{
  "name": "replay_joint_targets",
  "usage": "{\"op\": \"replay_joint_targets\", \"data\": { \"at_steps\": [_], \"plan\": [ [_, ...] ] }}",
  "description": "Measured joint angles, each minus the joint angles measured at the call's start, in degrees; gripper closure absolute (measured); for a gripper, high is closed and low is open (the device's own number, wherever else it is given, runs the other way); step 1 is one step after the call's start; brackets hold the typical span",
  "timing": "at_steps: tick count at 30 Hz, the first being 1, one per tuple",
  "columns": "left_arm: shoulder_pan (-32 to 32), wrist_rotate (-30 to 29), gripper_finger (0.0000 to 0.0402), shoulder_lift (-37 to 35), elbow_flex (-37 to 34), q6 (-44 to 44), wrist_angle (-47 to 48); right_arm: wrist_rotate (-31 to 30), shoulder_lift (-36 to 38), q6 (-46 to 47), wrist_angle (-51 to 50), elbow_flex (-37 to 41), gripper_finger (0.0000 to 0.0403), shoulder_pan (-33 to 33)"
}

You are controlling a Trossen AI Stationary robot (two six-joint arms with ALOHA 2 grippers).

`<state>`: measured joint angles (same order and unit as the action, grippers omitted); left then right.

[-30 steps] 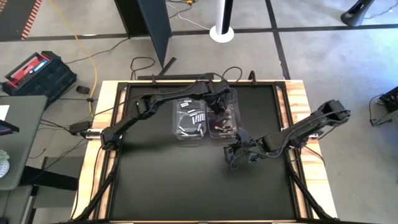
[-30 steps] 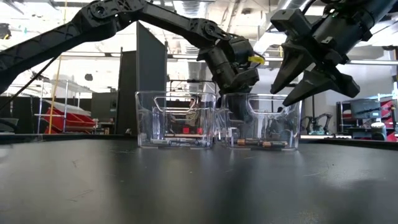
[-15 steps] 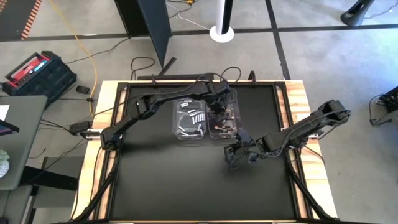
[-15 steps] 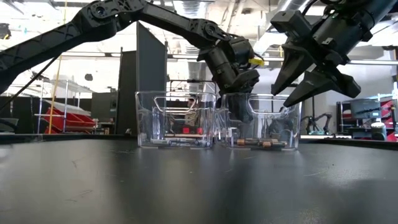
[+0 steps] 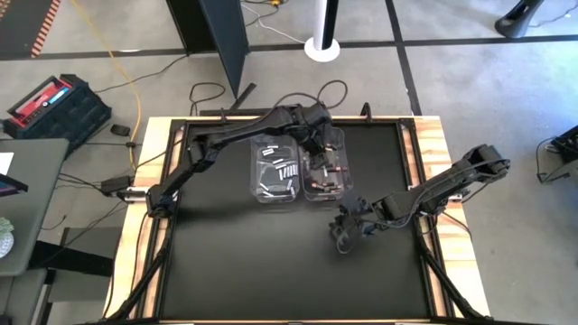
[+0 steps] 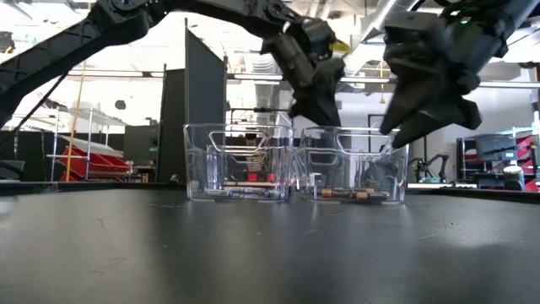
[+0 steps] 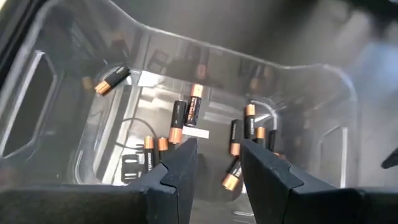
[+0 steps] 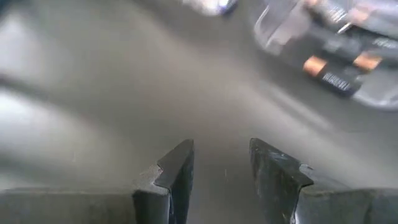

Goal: Sort batteries
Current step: Return to Home Position

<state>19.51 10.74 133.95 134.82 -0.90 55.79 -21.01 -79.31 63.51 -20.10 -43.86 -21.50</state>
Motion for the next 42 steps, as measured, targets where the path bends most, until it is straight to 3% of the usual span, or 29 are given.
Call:
{"op": "replay_joint_targets", "data": {
  "at_steps": [7, 15, 21, 24, 29, 34, 42],
  "plan": [
    [0.00, -0.13, 0.0283, -4.25, -0.09, -5.70, 2.54, 7.42, 0.31, -10.39, -11.75, 0.00, 0.0230, -2.16],
    [-0.76, -2.49, 0.0283, -8.72, -0.09, -6.87, 15.65, 7.62, 0.31, -13.07, -26.84, 0.00, 0.0230, -7.98],
    [-5.32, -4.50, 0.0283, -10.35, -0.09, -4.35, 16.48, 4.38, 0.31, -12.81, -35.97, 0.83, 0.0230, -14.07],
    [-7.62, -8.09, 0.0283, -10.27, -0.09, -4.30, 16.46, 1.76, 0.39, -7.58, -35.60, 3.78, 0.0230, -17.37],
    [-10.31, -8.56, 0.0283, -10.74, -2.50, -3.97, 11.16, 1.51, 2.42, -3.15, -26.78, 10.00, 0.0230, -22.44],
    [-12.23, -8.53, 0.0283, -14.13, -12.29, -6.33, 2.94, 1.32, 7.04, -7.43, -16.38, 15.38, 0.0230, -23.28],
    [-14.29, -8.37, 0.0283, -31.67, -46.88, -12.74, -26.89, 1.30, 19.43, -19.64, -5.60, 21.86, 0.0230, -18.03]
  ]
}}
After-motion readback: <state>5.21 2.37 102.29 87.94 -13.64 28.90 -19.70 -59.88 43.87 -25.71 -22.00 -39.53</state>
